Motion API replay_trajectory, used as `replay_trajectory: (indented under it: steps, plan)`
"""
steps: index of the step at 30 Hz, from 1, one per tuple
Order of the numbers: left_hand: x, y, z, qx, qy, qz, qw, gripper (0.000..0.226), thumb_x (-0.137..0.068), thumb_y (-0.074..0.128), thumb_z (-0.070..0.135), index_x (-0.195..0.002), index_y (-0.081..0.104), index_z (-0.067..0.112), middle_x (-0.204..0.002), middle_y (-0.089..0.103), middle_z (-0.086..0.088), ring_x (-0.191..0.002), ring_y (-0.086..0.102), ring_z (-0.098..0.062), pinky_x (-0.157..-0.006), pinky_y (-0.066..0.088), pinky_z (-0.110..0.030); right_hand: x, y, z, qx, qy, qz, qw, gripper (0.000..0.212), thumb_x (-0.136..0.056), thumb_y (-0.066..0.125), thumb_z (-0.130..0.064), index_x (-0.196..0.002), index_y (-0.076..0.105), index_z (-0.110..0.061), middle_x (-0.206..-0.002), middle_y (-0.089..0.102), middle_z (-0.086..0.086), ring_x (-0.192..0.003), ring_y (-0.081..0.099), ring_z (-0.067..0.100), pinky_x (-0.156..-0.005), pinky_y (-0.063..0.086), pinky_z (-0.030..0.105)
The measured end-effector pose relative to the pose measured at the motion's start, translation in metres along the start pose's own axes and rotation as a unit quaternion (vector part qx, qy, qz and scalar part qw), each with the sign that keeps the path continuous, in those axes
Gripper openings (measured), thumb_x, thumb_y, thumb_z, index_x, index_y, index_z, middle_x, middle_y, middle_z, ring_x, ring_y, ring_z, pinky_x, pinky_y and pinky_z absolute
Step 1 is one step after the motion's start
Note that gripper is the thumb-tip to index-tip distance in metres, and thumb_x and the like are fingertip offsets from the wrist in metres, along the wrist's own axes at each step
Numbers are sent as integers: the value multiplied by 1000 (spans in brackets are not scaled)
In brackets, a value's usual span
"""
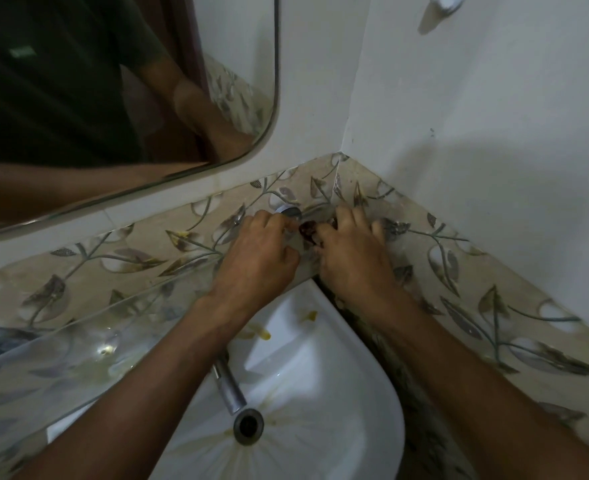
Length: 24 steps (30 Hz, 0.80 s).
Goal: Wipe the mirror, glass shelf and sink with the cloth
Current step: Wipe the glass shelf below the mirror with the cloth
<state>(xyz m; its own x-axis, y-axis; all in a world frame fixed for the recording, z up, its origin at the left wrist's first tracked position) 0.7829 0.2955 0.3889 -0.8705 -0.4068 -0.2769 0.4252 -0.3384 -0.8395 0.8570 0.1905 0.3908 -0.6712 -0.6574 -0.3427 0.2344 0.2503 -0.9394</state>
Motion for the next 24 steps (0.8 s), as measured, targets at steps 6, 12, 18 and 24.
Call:
replay_trajectory:
  steps: [6, 12, 18, 24]
  plan:
    - [2, -5, -3, -2, -10, -6, 1000, 44, -85, 59, 16, -129, 56, 22, -123, 52, -3, -120, 44, -22, -99, 37, -30, -27, 7, 12, -9, 42, -11, 999, 30, -91, 59, -14, -118, 68, -7, -131, 53, 19, -121, 47, 42, -94, 41, 53]
    - [9, -13, -9, -12, -1, 22, 1000, 42, -84, 61, 17, -125, 58, 20, -120, 55, -3, -116, 46, -20, -94, 36, -26, -6, 4, 12, 21, 33, 14, 999, 30, -91, 60, -16, -120, 65, -12, -135, 51, 15, -126, 42, 38, -98, 36, 50]
    - [12, -17, -11, 3, -8, 13, 1000, 40, -87, 59, 17, -126, 57, 21, -121, 56, -3, -121, 44, -22, -100, 37, -30, -25, 0, 19, -13, 43, 14, 999, 25, -86, 63, -11, -109, 69, -5, -116, 58, 23, -112, 51, 42, -92, 45, 51]
    - [30, -33, -17, -3, -3, 24, 1000, 40, -85, 61, 15, -125, 58, 20, -118, 54, 1, -117, 45, -17, -93, 32, -21, 21, -5, -13, -73, -76, 19, 994, 50, -74, 71, -7, -123, 69, -19, -109, 60, 11, -101, 52, 33, -80, 47, 43]
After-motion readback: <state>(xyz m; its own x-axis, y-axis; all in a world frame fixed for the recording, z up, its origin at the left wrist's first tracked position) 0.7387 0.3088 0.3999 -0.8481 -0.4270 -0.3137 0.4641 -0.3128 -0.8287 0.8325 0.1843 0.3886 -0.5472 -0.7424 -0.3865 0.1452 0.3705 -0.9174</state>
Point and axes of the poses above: each hand's wrist, its own x-axis away from the middle knuckle, its own y-axis out of the palm, z = x × y, the point moved 10 cm from there along -x, towards the middle knuckle
